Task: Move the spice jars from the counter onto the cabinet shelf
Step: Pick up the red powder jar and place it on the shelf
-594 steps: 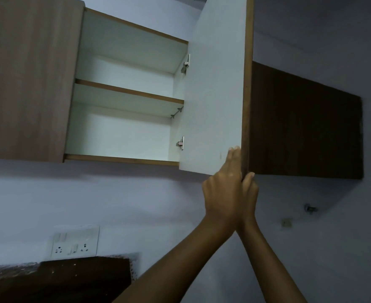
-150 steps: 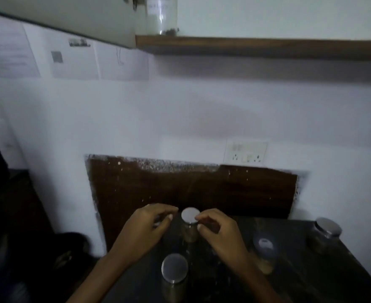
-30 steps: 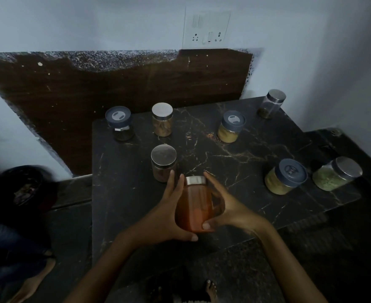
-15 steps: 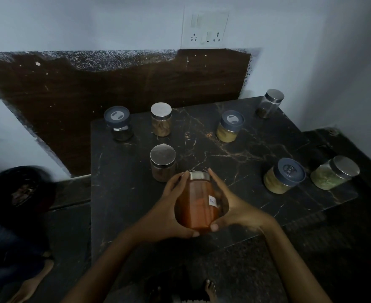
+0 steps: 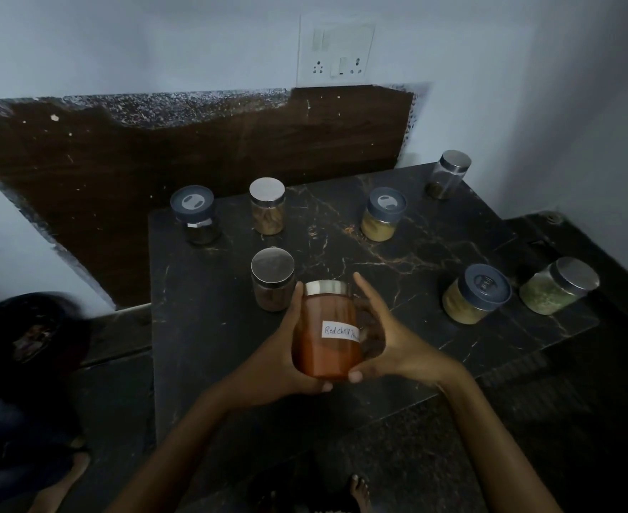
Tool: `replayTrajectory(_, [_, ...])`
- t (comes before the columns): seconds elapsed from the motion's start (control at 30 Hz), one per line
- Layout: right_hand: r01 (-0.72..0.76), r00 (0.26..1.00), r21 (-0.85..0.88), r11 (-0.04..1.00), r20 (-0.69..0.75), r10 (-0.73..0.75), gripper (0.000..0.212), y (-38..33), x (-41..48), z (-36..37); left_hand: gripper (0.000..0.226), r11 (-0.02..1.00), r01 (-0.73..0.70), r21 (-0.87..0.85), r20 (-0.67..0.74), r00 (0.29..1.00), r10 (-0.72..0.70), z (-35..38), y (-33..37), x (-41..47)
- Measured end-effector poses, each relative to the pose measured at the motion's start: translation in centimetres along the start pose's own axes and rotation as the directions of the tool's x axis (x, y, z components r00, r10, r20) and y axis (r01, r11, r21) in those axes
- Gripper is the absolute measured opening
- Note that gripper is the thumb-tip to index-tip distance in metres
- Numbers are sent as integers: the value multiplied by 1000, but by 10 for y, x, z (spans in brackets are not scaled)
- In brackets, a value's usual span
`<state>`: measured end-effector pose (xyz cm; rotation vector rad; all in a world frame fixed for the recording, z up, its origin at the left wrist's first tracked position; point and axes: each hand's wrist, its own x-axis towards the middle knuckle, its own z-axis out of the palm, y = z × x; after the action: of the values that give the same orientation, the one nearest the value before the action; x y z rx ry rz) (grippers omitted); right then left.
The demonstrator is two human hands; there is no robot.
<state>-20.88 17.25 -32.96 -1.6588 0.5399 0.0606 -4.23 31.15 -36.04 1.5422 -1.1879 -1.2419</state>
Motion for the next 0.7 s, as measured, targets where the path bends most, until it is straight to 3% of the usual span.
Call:
replayTrajectory(0.13, [-3,1000,51,999,29,1,132,-4,-2,-2,135,999,-17,-43,35,999,19,-5,8,-4])
replayTrajectory(0.23, [9,999,20,1000,-31,-8,133,-6,2,7,140,1000,20,11,112,993,-21,-13,14,-4])
replayTrajectory(0.53, [110,987,-17,994,-114,-112,133,-23,12,1,136,980,-19,196,14,1000,17,-33,37,5])
replayTrajectory(0.7, [250,957,-74,965,-130,-258,129,-66,29,-36,130,967,-134,216,-56,987,150,-61,88,27])
